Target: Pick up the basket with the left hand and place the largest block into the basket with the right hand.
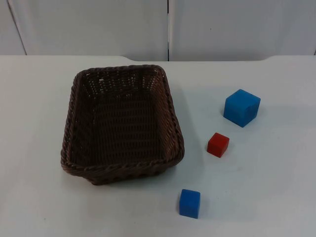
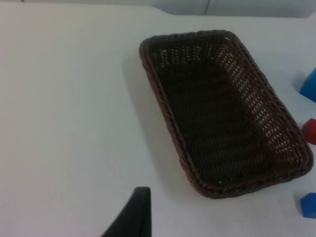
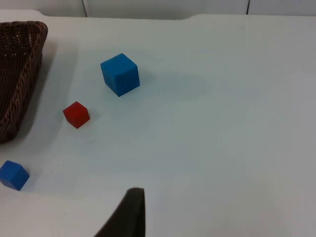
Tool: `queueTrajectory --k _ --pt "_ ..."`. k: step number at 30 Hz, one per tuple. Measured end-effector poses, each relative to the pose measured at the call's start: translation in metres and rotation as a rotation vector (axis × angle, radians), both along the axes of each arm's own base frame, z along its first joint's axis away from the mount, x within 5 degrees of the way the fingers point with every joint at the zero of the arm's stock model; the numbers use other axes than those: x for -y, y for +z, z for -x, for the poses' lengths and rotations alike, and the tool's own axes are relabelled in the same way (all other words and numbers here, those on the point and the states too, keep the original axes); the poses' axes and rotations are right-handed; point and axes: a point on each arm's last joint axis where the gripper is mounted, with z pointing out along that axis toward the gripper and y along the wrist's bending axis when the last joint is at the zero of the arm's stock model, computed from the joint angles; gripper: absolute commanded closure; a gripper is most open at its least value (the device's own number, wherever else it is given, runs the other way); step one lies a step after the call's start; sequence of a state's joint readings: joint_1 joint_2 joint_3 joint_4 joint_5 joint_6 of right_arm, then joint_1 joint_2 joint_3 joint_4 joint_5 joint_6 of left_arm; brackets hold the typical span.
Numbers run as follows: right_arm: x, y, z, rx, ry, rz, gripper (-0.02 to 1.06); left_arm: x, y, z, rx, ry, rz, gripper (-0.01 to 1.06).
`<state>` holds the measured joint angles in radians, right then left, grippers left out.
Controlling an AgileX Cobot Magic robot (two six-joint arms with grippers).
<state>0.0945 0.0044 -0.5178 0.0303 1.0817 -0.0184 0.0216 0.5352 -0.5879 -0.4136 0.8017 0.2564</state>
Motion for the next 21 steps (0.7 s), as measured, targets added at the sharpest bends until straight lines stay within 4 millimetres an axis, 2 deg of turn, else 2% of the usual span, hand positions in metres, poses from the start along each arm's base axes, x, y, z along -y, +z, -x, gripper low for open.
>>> queueTrajectory --k 15,21 --pt "0.000 0.000 0.000 0.000 0.000 0.000 -0.01 0.008 -0.019 -0.051 -0.110 -0.093 0.052 0.00" --pt "0.000 0.000 0.000 0.000 -0.001 -0.002 -0.01 0.007 -0.013 -0.072 -0.132 -0.097 0.047 0.00"
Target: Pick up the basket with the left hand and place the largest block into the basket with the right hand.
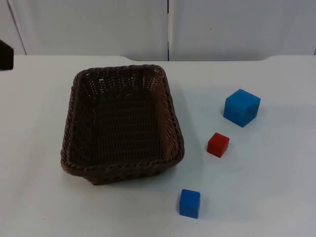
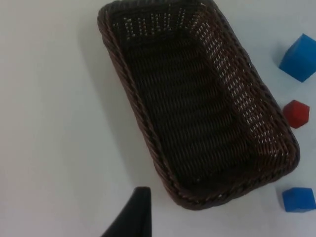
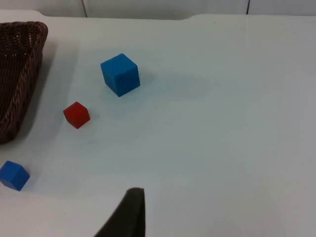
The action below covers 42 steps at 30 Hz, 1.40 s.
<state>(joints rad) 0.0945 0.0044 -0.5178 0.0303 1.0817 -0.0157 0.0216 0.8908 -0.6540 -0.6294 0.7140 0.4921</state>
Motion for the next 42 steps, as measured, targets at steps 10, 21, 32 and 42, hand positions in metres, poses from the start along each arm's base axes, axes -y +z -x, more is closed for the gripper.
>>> queueTrajectory --k 10,21,32,42 --pt "0.000 0.000 0.000 0.000 0.000 0.000 -0.01 0.003 -0.001 -0.052 -0.083 -0.018 0.000 0.00" --pt "0.000 0.000 0.000 0.000 0.000 0.000 -0.01 0.032 -0.024 -0.106 -0.162 -0.087 -0.011 0.00" --pt "0.000 0.000 0.000 0.000 0.000 0.000 -0.01 0.035 -0.092 -0.154 -0.328 -0.001 -0.030 0.00" --pt "0.000 0.000 0.000 0.000 0.000 0.000 -0.01 0.039 -0.138 -0.192 -0.424 0.013 -0.039 0.00"
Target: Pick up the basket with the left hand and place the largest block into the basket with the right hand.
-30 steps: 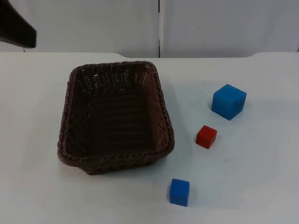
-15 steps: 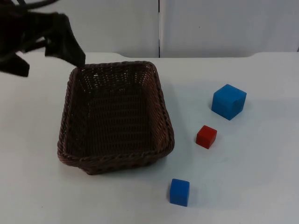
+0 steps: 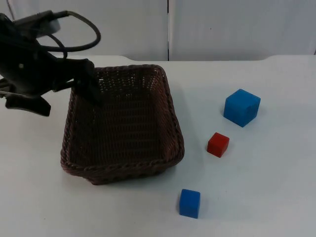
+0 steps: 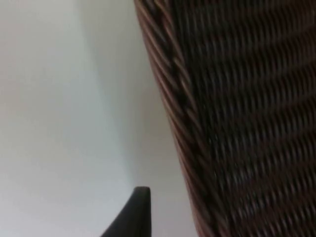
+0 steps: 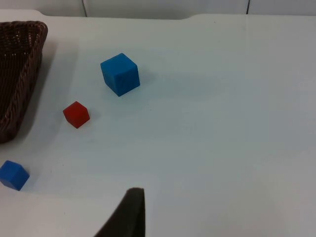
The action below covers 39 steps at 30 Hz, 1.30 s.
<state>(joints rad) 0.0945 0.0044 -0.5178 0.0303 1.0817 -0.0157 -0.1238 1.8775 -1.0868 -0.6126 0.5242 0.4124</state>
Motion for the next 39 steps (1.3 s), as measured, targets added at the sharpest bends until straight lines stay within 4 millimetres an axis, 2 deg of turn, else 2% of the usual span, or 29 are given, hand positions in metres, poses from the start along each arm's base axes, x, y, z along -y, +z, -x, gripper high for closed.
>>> queueTrajectory --k 5,10,20,26,30,31,36,37,39 --pt "0.000 0.000 0.000 0.000 0.001 0.002 -0.01 0.002 -0.017 -0.020 -0.023 0.002 0.002 0.00" --pt "0.000 0.000 0.000 0.000 0.001 0.002 -0.01 -0.003 -0.034 -0.029 -0.063 0.017 0.010 0.00" --pt "0.000 0.000 0.000 0.000 0.001 0.002 -0.01 -0.004 -0.059 -0.030 -0.128 0.001 0.006 0.00" --pt "0.000 0.000 0.000 0.000 0.001 0.002 -0.01 -0.003 -0.063 -0.030 -0.131 -0.013 0.001 0.03" --pt "0.000 0.000 0.000 0.000 0.001 0.002 -0.01 -0.003 -0.067 -0.030 -0.139 -0.021 -0.003 0.21" --pt "0.000 0.000 0.000 0.000 0.001 0.002 -0.01 -0.003 -0.068 -0.030 -0.140 -0.023 -0.004 0.21" --pt "0.000 0.000 0.000 0.000 0.001 0.002 -0.01 -0.003 -0.068 -0.030 -0.144 -0.024 -0.003 0.65" --pt "0.000 0.000 0.000 0.000 0.001 0.002 -0.01 -0.003 -0.068 -0.029 -0.148 -0.019 0.000 0.65" --pt "0.000 0.000 0.000 0.000 0.001 0.002 -0.01 -0.003 -0.069 -0.029 -0.160 -0.003 0.008 0.82"
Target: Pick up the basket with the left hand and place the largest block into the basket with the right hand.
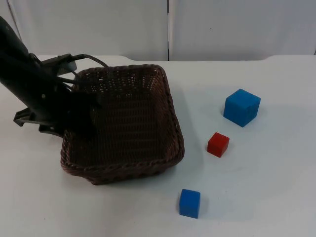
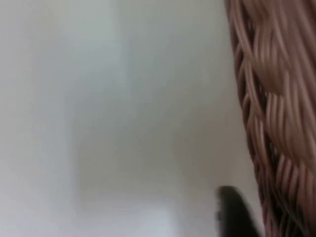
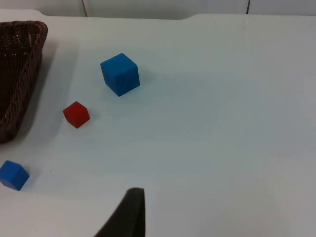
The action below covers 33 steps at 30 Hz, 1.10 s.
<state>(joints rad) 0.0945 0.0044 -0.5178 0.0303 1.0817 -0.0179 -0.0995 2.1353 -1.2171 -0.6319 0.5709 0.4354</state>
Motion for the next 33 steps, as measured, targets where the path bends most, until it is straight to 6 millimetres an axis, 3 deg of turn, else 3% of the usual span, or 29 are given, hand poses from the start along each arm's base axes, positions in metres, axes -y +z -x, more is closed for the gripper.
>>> queueTrajectory --k 2,3,4,12,16,17,21,22,25,33 --pt "0.000 0.000 0.000 0.000 0.000 0.000 -0.01 0.000 0.000 0.000 -0.008 0.008 0.005 0.97" --pt "0.000 0.000 0.000 0.000 0.000 0.000 -0.01 0.001 0.000 0.000 -0.013 0.024 0.013 0.97" --pt "0.000 0.000 0.000 0.000 0.000 0.000 -0.01 0.001 0.000 0.000 -0.017 0.042 0.023 1.05" --pt "0.000 0.000 0.000 0.000 -0.001 -0.002 -0.01 0.002 0.019 0.002 -0.003 0.011 0.035 1.05" --pt "0.000 0.000 0.000 0.000 0.000 -0.001 -0.01 0.005 0.055 0.008 0.037 -0.018 0.065 1.05" --pt "0.000 0.000 0.000 0.000 0.000 -0.001 -0.01 0.005 0.055 0.008 0.037 -0.018 0.065 1.05" --pt "0.000 0.000 0.000 0.000 0.000 -0.001 -0.01 0.006 0.095 0.017 0.095 -0.046 0.091 1.05" --pt "0.000 0.000 0.000 0.000 0.000 -0.001 -0.01 0.006 0.095 0.017 0.095 -0.046 0.091 1.05" --pt "0.000 0.000 0.000 0.000 0.000 -0.001 -0.01 0.006 0.120 0.023 0.143 -0.045 0.106 1.05" --pt "0.000 0.000 0.000 0.000 0.000 -0.001 -0.01 0.007 0.146 0.037 0.142 -0.047 0.140 1.05"
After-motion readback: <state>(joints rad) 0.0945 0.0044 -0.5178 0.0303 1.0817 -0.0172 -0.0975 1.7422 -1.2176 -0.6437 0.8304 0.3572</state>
